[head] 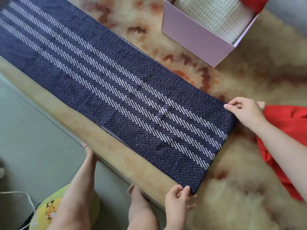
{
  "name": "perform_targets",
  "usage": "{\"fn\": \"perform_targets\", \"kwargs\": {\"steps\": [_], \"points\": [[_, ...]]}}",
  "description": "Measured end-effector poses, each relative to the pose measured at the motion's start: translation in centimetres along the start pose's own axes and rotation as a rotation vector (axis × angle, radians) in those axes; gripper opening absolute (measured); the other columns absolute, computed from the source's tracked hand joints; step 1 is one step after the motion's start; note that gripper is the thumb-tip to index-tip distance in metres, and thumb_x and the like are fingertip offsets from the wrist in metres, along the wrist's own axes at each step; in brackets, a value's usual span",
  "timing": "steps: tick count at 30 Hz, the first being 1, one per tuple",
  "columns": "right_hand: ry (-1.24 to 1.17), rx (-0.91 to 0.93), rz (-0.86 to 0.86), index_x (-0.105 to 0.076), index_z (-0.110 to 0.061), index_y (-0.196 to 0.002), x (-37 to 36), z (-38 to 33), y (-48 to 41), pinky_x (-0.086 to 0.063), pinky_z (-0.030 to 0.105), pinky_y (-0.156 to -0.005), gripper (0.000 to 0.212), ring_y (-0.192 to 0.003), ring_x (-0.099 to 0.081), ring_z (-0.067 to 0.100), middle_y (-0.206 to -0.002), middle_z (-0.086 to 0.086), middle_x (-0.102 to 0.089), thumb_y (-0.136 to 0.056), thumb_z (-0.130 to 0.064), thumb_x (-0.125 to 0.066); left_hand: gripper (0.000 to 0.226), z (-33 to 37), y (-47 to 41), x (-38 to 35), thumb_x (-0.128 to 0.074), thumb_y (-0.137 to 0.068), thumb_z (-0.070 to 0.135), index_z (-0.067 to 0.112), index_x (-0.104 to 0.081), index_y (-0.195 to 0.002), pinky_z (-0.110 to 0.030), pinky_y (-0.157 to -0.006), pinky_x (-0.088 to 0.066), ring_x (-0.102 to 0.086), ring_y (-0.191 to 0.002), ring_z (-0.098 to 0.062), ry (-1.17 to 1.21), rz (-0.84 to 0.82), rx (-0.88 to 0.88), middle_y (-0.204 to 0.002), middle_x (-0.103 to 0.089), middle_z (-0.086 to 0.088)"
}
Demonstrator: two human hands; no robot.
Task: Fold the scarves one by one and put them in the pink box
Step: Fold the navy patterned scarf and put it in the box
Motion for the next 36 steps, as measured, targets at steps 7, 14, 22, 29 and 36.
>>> {"fn": "perform_targets", "kwargs": {"steps": [7, 14, 22, 29, 36], "points": [[0.001, -0.037, 0.015, -0.059, -0.03, -0.072, -0.5, 1.1, 0.1, -0.019, 0.032, -0.075, 0.029, -0.106, -0.048, 0.031, -0.071, -0.012, -0.059, -0.081, -0.057, -0.059, 0.014, -0.3, -0.2, 0.0, -0.06, -0.089, 0.003, 0.002, -0.054, -0.077, -0.027, -0.047, -0.053, -0.07, -0.061, -0.018, 0.021, 0.069, -0.018, -0.066, -0.067, -0.007], [-0.044, 0.038, -0.081, -0.067, -0.017, -0.088, 0.6, 1.1, 2.0, -0.034, 0.039, -0.099, 0.02, -0.107, -0.045, 0.033, -0.103, 0.012, -0.054, -0.076, -0.031, -0.077, 0.015, -1.3, 1.0, 0.2, -0.077, -0.074, 0.004, 0.002, -0.063, -0.075, -0.027, -0.064, -0.057, -0.059, -0.059, -0.015, 0.049, 0.256, 0.031, -0.063, -0.058, -0.007], [-0.433, -0.133, -0.114, -0.054, -0.016, -0.073, 1.4, 1.6, 2.6, -0.047, 0.014, -0.041, 0.022, -0.052, -0.055, 0.006, -0.075, 0.011, -0.056, -0.08, -0.006, -0.072, 0.022, -0.6, 2.7, -0.8, -0.065, -0.079, -0.013, -0.006, -0.053, -0.096, -0.025, -0.052, -0.058, -0.065, -0.079, -0.032, 0.483, 0.187, 0.223, -0.094, -0.064, -0.027], [-0.701, -0.156, -0.208, -0.051, -0.021, -0.085, 2.7, 0.1, 3.1, -0.051, 0.021, -0.04, 0.03, -0.048, -0.061, 0.003, -0.076, 0.012, -0.057, -0.082, 0.006, -0.064, 0.032, 0.4, 4.2, -0.6, -0.063, -0.079, -0.013, 0.01, -0.044, -0.09, -0.015, -0.039, -0.046, -0.057, -0.065, -0.023, 0.583, 0.136, 0.28, -0.078, -0.063, -0.017], [-0.577, -0.021, -0.35, -0.07, -0.012, -0.076, 4.2, -4.1, 2.6, -0.048, 0.014, -0.046, 0.043, -0.057, -0.06, 0.003, -0.09, 0.014, -0.063, -0.091, 0.014, -0.038, 0.025, 5.4, 5.4, 0.6, -0.046, -0.086, -0.017, 0.0, -0.065, -0.083, -0.013, -0.038, -0.04, -0.052, -0.04, -0.01, 0.547, -0.025, 0.127, -0.059, -0.065, -0.011]]}}
Point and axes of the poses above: each hand's wrist, its own y-axis away from the middle knuckle, its own x-axis out of the back of the hand, z = x × y, the point moved 5 cm from there along -y, towards the middle knuckle
